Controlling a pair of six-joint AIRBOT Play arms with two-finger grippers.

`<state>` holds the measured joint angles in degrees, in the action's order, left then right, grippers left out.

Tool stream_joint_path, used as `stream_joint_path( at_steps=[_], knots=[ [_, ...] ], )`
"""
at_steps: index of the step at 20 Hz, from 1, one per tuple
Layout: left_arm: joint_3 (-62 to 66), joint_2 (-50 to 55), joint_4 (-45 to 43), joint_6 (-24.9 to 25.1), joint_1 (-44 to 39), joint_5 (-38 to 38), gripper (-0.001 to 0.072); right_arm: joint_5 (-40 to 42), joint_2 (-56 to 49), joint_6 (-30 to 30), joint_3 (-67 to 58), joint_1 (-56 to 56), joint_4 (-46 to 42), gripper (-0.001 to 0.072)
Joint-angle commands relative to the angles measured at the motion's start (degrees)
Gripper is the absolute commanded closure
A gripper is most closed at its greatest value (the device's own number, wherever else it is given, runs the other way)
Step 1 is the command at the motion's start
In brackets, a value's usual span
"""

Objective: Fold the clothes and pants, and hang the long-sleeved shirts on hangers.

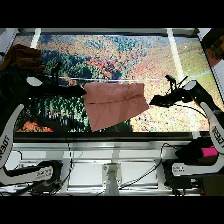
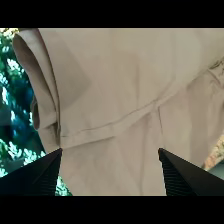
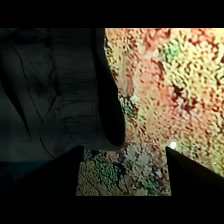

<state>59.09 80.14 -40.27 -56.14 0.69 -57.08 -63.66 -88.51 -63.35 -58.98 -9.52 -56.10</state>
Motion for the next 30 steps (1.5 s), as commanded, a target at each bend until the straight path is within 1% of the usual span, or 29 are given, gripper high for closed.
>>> stream_joint_path(
  at_steps=[1, 5, 6, 7, 8, 9, 10, 11, 13, 15, 16, 18, 20, 23, 27, 30],
  knots=[
    [-0.02, -0.04, 0.48, 0.00, 0.09, -1.11, 0.0000, -2.36, -5.18, 3.82, -0.07, -0.24, 7.82, 0.0157],
    [-0.02, -0.02, 0.44, 0.02, 0.11, -1.11, 0.0000, -2.29, -8.20, 4.35, -0.07, -0.24, 10.99, 0.0174],
    [-0.02, -0.02, 0.20, 0.00, 0.13, -1.11, 0.0000, -2.36, -8.57, 4.37, -0.07, -0.24, 11.39, 0.0248],
    [-0.02, -0.02, -0.48, 0.02, 0.13, -1.22, 0.0000, -2.36, -8.76, 4.39, -0.07, -0.17, 11.69, 0.0281],
    [-0.02, 0.02, -1.33, 0.02, 0.13, -2.10, 0.0000, -2.40, -8.74, 4.48, -0.07, -0.07, 11.72, 0.0348],
    [-0.02, 0.02, -2.71, 0.00, 0.13, -3.37, 0.0000, -2.54, -8.74, 4.52, -0.07, -0.07, 11.80, 0.0442],
    [-0.02, 0.02, -4.57, 0.00, 0.13, -4.31, 0.0000, -2.51, -8.74, 4.52, -0.07, -0.07, 11.80, 0.0612],
    [-0.04, 0.02, -6.47, 0.00, 0.13, -5.16, 0.0000, -2.45, -8.72, 4.59, -0.07, -0.07, 11.80, 0.0693],
    [-0.20, 0.02, -9.99, -0.81, 0.13, -5.84, 0.0001, -2.75, -8.57, 5.60, -0.07, -0.07, 12.13, 0.0693],
    [-0.33, 0.02, -13.09, -3.63, 0.13, -6.14, 0.0001, -2.95, -8.57, 6.16, -0.07, -0.07, 13.38, 0.0693],
    [-0.85, 0.02, -13.31, -4.66, 0.13, -6.78, 0.0001, -2.93, -8.57, 6.49, -0.04, -0.07, 14.34, 0.0693],
    [-3.02, 0.02, -13.22, -4.76, 0.13, -8.79, 0.0001, -2.97, -8.57, 7.58, -0.04, -0.07, 16.61, 0.0693],
    [-6.40, 0.00, -12.26, -4.74, 0.13, -10.73, 0.0001, -3.43, -8.55, 8.96, -0.04, 0.00, 18.03, 0.0692],
    [-11.50, 0.00, -8.59, -4.52, 0.11, -11.17, 0.0001, -4.31, -8.55, 10.29, -0.07, 0.42, 18.34, 0.0692],
    [-16.41, 0.00, -3.13, -3.67, -0.17, -12.63, 0.0001, -4.26, -8.55, 10.36, -0.07, 0.42, 18.43, 0.0692],
    [-18.86, 0.00, -2.95, -3.41, -1.92, -12.17, 0.0001, -4.20, -8.55, 10.36, -0.07, 0.42, 19.78, 0.0692]
  ],
)
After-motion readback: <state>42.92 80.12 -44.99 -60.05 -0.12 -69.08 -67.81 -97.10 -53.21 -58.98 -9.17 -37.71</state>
